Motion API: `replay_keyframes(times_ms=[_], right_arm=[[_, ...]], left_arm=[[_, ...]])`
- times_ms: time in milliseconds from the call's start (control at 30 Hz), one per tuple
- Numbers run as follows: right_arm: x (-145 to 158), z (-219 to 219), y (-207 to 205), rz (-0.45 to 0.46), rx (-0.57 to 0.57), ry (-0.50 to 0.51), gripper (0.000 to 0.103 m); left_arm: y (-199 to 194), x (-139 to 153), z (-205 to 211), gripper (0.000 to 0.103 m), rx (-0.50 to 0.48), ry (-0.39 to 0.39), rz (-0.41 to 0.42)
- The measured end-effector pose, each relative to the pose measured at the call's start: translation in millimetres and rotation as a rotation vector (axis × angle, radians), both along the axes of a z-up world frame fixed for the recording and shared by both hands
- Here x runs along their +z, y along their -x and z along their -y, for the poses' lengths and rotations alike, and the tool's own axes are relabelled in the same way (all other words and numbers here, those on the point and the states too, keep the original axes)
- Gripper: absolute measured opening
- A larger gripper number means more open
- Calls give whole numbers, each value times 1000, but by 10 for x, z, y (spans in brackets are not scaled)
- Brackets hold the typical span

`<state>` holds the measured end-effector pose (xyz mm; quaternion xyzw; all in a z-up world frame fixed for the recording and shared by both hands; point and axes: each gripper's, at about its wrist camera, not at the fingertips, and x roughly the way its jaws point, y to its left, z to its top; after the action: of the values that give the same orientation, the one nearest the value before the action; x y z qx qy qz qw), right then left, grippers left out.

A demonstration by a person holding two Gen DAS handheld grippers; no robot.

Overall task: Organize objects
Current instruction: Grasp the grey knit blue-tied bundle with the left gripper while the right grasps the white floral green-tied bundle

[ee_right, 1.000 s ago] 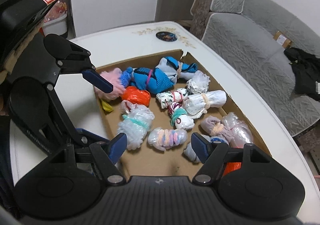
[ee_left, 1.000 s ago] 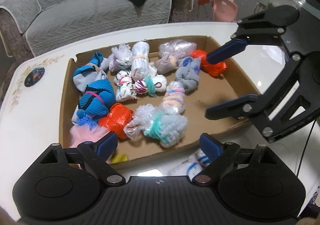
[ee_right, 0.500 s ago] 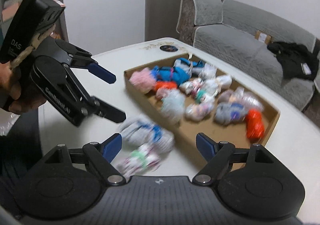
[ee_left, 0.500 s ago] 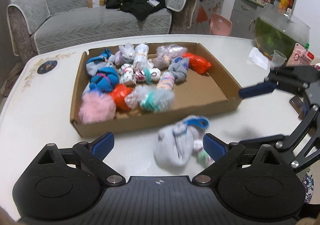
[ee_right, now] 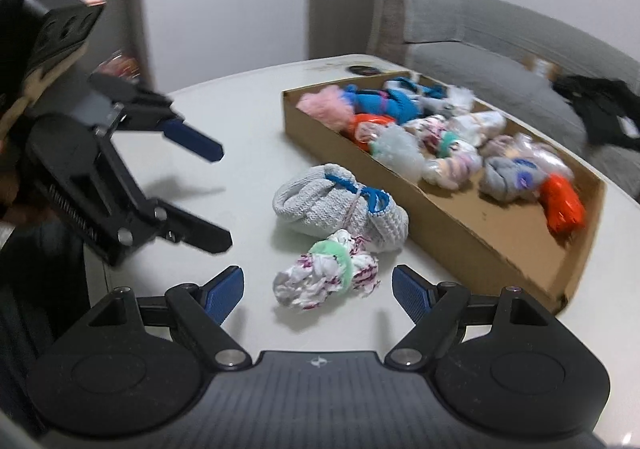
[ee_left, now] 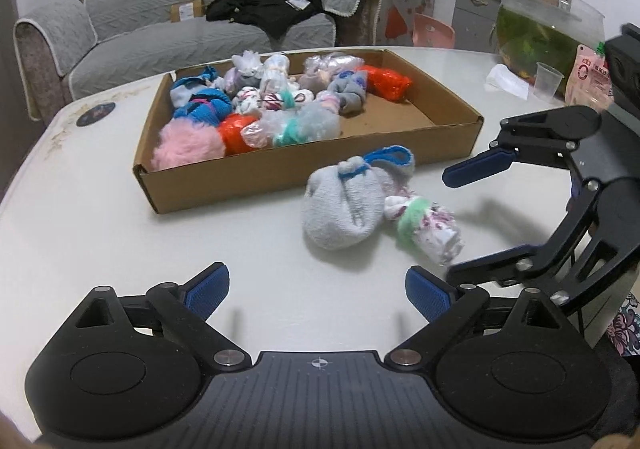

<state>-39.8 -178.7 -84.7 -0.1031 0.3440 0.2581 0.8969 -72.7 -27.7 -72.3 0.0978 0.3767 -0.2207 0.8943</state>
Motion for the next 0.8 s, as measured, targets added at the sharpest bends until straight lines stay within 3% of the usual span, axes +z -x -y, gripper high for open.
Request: replay_keyframes(times_ms=[267,433,533,600,800], right_arm=[[-184,117,-298,-80,146,17,80],[-188,101,-329,-61,181,-25,79],[-200,69,-334,-47,197,-24,73],[-187,63,-317,-42,198,-33,58],[-162,145,-79,-32,157,-35,58]], left_arm=[[-96,-82,51,97,-45,-50,-16],[-147,-109,46,98,-44,-54,-31],[-173,-106,54,98,-44,-59,-37],[-192,-88,72,98,-49,-52,-36],[-320,-66,244,98,-78,-44,-19]])
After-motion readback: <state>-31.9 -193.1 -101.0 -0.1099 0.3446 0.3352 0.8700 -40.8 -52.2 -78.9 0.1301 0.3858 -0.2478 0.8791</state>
